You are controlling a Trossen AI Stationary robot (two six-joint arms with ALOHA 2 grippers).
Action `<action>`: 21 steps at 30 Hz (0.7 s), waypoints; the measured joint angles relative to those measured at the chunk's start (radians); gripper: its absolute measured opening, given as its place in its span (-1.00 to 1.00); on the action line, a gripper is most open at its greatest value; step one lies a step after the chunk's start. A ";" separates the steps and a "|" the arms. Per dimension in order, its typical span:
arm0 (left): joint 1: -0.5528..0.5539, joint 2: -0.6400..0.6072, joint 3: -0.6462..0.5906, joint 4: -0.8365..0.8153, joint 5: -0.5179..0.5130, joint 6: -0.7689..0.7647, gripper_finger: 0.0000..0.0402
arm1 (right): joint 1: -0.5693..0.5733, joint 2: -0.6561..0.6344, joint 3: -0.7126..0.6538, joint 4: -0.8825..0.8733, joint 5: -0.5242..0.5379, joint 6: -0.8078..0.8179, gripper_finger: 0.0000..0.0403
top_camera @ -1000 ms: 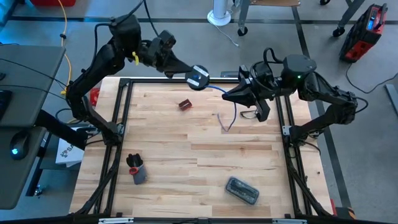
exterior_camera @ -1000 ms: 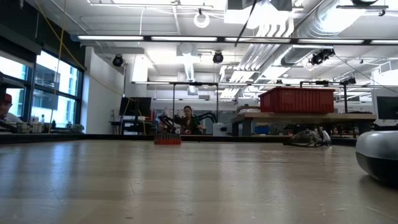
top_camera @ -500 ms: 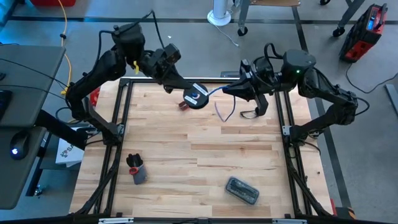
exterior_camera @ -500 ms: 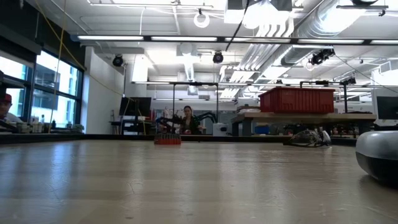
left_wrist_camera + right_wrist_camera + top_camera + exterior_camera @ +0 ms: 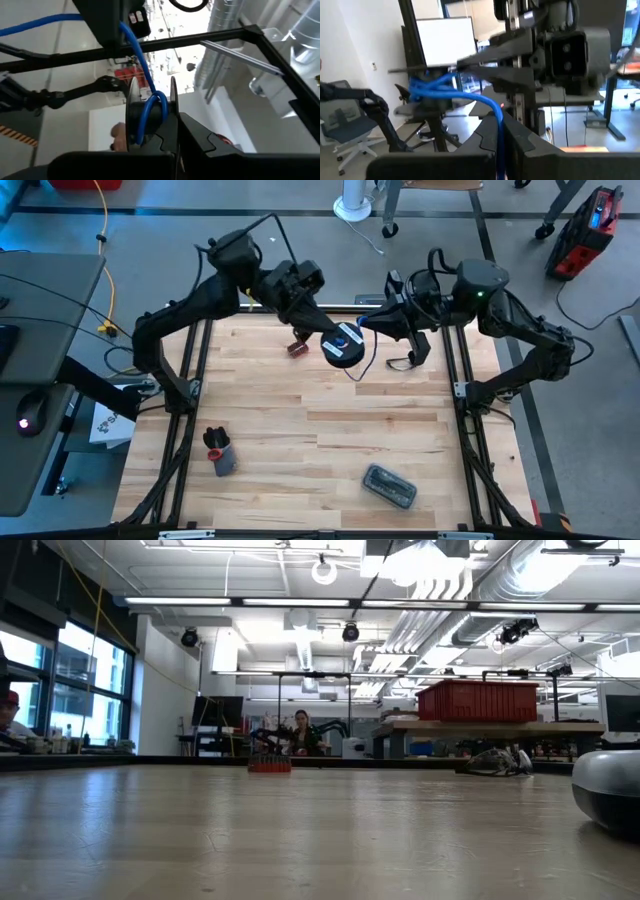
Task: Coil cords
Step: Coil the blue wire onto the spool
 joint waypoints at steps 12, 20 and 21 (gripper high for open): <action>-0.002 0.055 0.000 0.197 -0.008 -0.076 -1.00 | 0.017 0.050 0.000 0.083 -0.001 0.041 -1.00; 0.017 0.054 0.000 0.280 -0.032 -0.081 -1.00 | 0.033 0.085 0.001 0.204 0.014 0.083 -1.00; 0.017 0.054 0.000 0.280 -0.030 -0.084 -1.00 | 0.033 0.095 0.000 0.219 0.013 0.090 -1.00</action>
